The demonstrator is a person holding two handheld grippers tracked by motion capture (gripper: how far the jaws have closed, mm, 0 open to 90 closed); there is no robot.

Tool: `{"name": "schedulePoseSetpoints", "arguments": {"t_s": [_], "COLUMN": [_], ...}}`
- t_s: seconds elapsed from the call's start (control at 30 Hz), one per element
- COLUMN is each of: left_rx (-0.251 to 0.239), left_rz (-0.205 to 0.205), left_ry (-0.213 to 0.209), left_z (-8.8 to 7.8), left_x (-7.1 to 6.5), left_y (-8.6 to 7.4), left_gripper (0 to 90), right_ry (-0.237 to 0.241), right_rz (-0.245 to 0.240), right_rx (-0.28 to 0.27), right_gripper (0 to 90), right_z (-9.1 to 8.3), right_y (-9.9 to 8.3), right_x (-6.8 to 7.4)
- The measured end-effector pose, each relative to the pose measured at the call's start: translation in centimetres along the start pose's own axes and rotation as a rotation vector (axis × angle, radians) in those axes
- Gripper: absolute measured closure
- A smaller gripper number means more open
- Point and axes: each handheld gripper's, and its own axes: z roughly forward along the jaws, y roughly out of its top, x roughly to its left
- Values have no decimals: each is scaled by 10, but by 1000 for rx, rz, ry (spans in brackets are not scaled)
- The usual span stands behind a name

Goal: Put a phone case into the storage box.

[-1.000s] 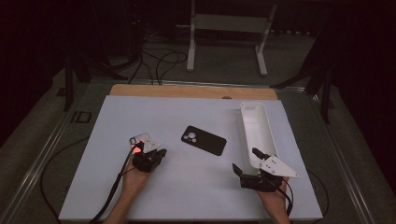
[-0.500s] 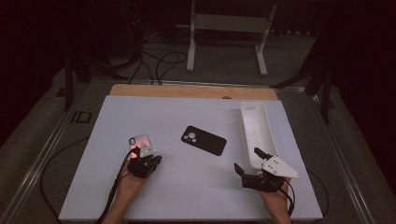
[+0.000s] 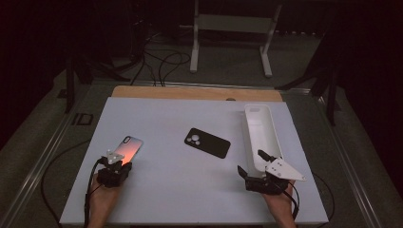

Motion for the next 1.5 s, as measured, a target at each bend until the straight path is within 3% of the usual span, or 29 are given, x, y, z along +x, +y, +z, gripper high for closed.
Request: {"name": "schedulePoseSetpoints", "arguments": {"t_s": [0.17, 0.33, 0.4, 0.43, 0.47, 0.5, 0.6, 0.73, 0.8, 0.9, 1.23, 1.5], "left_rx": [-40, -254, -325, -359, -359, -415, -466, -468, -459, -451, -468, -416], "left_rz": [-12, -21, -3, 12, 12, 41, 81, 70, 72, 86, 99, 81], "left_ry": [-13, -97, -144, -164, -164, -194, -232, -244, -206, -184, -195, -189], "left_z": [-1, -23, -32, -36, -36, -47, -56, -61, -61, -62, -62, -60], "left_x": [1, 6, 8, 8, 8, 4, 0, -2, -4, -7, -6, 6], "left_y": [0, 1, 0, -1, -1, -2, -5, -8, -10, -11, -11, -8], "left_gripper": [900, 873, 834, 806, 769, 667, 572, 309, 145, 28, 0, 1], "right_ry": [3, 0, 4, 5, 5, 9, 15, 22, 33, 42, 53, 56], "right_rz": [-3, -3, -5, -6, -6, -11, -11, -11, -5, 0, -14, -15], "right_rx": [1, 0, 3, 4, 4, 2, 1, -12, -21, -30, -31, -24], "right_gripper": [94, 94, 94, 94, 94, 94, 94, 94, 94, 93, 94, 94], "right_z": [0, 0, 0, 0, 0, 0, 0, -2, -2, -2, -1, 1], "right_y": [0, 0, 0, 0, 0, 0, 1, 2, 2, 3, 3, 2], "right_x": [0, -1, -1, -1, -1, -1, -2, -3, -5, -7, -4, -5]}}
